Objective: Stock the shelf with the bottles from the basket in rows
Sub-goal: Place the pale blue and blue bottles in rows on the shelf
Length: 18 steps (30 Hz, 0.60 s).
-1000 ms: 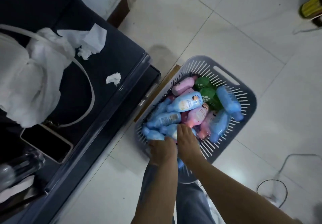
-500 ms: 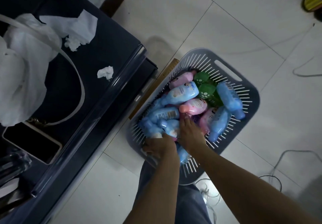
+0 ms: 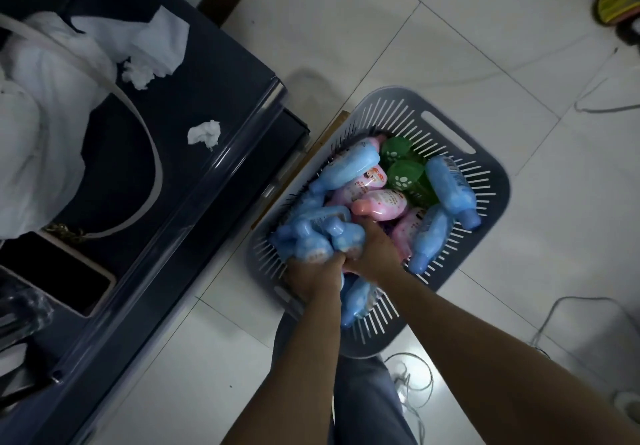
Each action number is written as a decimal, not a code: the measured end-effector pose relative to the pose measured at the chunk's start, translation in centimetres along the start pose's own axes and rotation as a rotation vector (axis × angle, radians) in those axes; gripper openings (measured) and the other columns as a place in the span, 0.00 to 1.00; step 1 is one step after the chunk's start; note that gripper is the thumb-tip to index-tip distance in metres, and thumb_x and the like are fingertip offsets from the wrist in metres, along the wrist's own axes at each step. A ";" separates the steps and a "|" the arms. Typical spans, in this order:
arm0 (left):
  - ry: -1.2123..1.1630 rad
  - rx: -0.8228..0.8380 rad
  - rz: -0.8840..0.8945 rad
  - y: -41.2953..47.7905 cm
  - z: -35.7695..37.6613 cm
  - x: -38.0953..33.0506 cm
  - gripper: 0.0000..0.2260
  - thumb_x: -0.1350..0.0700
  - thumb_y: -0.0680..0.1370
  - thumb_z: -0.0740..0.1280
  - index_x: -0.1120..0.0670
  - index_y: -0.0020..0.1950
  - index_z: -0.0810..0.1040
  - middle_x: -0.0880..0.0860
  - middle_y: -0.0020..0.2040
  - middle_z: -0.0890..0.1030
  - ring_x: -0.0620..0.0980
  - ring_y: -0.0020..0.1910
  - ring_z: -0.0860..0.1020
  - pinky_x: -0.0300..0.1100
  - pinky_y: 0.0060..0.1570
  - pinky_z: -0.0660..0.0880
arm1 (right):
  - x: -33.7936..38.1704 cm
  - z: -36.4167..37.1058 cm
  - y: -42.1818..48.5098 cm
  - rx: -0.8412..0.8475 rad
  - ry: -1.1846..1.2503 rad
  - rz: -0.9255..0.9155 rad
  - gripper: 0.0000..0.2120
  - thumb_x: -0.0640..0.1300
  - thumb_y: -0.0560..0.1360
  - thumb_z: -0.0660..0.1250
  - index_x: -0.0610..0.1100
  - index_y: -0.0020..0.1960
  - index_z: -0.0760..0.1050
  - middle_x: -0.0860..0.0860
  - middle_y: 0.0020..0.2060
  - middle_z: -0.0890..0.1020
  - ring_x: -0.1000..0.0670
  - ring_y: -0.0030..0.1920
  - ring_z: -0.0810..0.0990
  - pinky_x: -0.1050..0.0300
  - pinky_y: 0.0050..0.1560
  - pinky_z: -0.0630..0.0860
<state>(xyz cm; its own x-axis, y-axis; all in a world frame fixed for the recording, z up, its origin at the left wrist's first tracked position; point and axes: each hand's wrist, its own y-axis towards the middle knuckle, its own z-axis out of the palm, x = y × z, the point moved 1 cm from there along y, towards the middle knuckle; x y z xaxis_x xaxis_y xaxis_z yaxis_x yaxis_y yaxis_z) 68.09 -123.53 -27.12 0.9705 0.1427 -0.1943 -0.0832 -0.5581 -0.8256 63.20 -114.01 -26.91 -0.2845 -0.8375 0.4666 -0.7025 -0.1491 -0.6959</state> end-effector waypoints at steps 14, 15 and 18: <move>-0.472 -0.117 0.413 -17.7 -17.5 -2.3 0.27 0.64 0.62 0.77 0.57 0.57 0.69 0.53 0.50 0.77 0.53 0.47 0.77 0.42 0.46 0.74 | 12.7 -11.3 -16.3 -0.031 0.352 -0.214 0.31 0.54 0.55 0.75 0.50 0.55 0.71 0.51 0.46 0.80 0.51 0.47 0.79 0.53 0.47 0.77; -0.516 -0.139 0.439 -19.2 -19.1 -2.1 0.27 0.64 0.63 0.77 0.57 0.58 0.69 0.53 0.51 0.76 0.53 0.47 0.77 0.42 0.46 0.73 | 14.3 -12.3 -17.9 -0.032 0.341 -0.268 0.29 0.52 0.55 0.74 0.47 0.54 0.72 0.51 0.44 0.80 0.51 0.45 0.79 0.54 0.46 0.77; -0.652 -0.210 0.534 -23.0 -23.8 -1.8 0.28 0.64 0.62 0.78 0.56 0.57 0.69 0.52 0.49 0.76 0.51 0.45 0.75 0.39 0.43 0.70 | 18.5 -14.4 -22.3 0.002 0.346 -0.424 0.22 0.45 0.60 0.75 0.43 0.51 0.74 0.51 0.39 0.79 0.55 0.38 0.77 0.64 0.42 0.76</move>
<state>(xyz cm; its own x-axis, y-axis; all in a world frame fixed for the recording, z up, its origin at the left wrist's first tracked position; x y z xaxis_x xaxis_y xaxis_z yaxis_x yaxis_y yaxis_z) 73.67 -130.37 4.86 0.4850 0.2223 -0.8458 -0.3849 -0.8142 -0.4347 64.18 -118.62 5.14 -0.1752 -0.4817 0.8586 -0.8009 -0.4374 -0.4088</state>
